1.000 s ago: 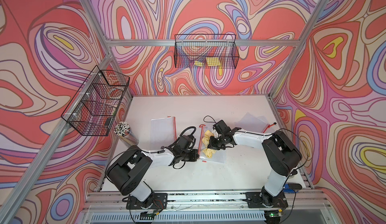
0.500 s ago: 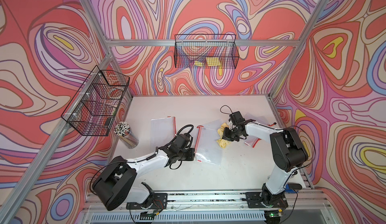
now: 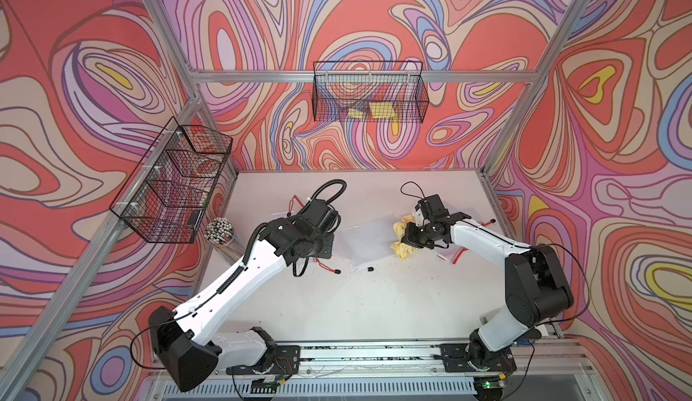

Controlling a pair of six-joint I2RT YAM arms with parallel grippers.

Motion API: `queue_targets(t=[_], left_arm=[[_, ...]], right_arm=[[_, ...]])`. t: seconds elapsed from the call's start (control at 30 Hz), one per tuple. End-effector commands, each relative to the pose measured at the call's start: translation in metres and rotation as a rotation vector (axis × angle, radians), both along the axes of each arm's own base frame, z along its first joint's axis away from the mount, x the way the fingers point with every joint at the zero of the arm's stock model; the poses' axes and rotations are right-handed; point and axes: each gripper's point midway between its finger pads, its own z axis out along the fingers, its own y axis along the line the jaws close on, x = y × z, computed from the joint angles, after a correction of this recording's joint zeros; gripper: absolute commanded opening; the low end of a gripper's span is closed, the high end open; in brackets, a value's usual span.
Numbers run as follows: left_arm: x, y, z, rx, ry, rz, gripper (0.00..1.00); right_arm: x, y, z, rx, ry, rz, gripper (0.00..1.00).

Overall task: Wipe the document bag
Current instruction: Adjust the document bag.

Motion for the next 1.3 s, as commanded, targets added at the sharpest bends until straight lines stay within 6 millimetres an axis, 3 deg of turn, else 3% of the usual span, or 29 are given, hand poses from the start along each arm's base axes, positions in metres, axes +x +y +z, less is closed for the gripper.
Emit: queue_targets(t=[0.0, 0.13, 0.23, 0.43, 0.57, 0.7, 0.8, 0.87, 1.03, 1.13, 1.27], left_arm=[[-0.016, 0.046, -0.002, 0.346, 0.143, -0.008, 0.0], [-0.001, 0.054, 0.008, 0.558, 0.168, -0.005, 0.0], [0.009, 0.04, 0.008, 0.655, 0.17, -0.045, 0.0], [0.015, -0.022, -0.017, 0.741, 0.174, -0.197, 0.0], [0.005, -0.073, -0.053, 0.674, 0.208, -0.314, 0.0], [-0.007, -0.109, -0.087, 0.606, 0.253, -0.381, 0.01], [-0.021, -0.14, -0.107, 0.494, 0.277, -0.428, 0.15], [-0.032, -0.163, -0.113, 0.368, 0.277, -0.463, 0.3], [-0.041, -0.192, -0.097, 0.076, 0.194, -0.468, 0.58], [-0.039, -0.185, -0.076, -0.041, 0.09, -0.438, 0.73], [-0.029, -0.145, -0.059, -0.18, 0.0, -0.299, 0.83]], right_arm=[[-0.004, 0.0, 0.005, 0.016, -0.022, -0.008, 0.0], [-0.009, -0.004, 0.009, 0.008, -0.035, -0.016, 0.0], [-0.013, -0.008, 0.012, -0.003, -0.042, -0.023, 0.0], [-0.02, -0.021, 0.025, -0.049, -0.072, -0.05, 0.0], [-0.024, -0.035, 0.04, -0.103, -0.099, -0.082, 0.0], [-0.028, -0.055, 0.052, -0.17, -0.108, -0.121, 0.0], [-0.031, -0.068, 0.059, -0.196, -0.114, -0.142, 0.0], [-0.031, -0.072, 0.062, -0.208, -0.115, -0.145, 0.0], [-0.024, -0.064, 0.066, -0.176, -0.127, -0.119, 0.0], [-0.012, -0.039, 0.066, -0.081, -0.135, -0.055, 0.0], [0.007, 0.011, 0.067, -0.139, -0.177, 0.055, 0.0]])
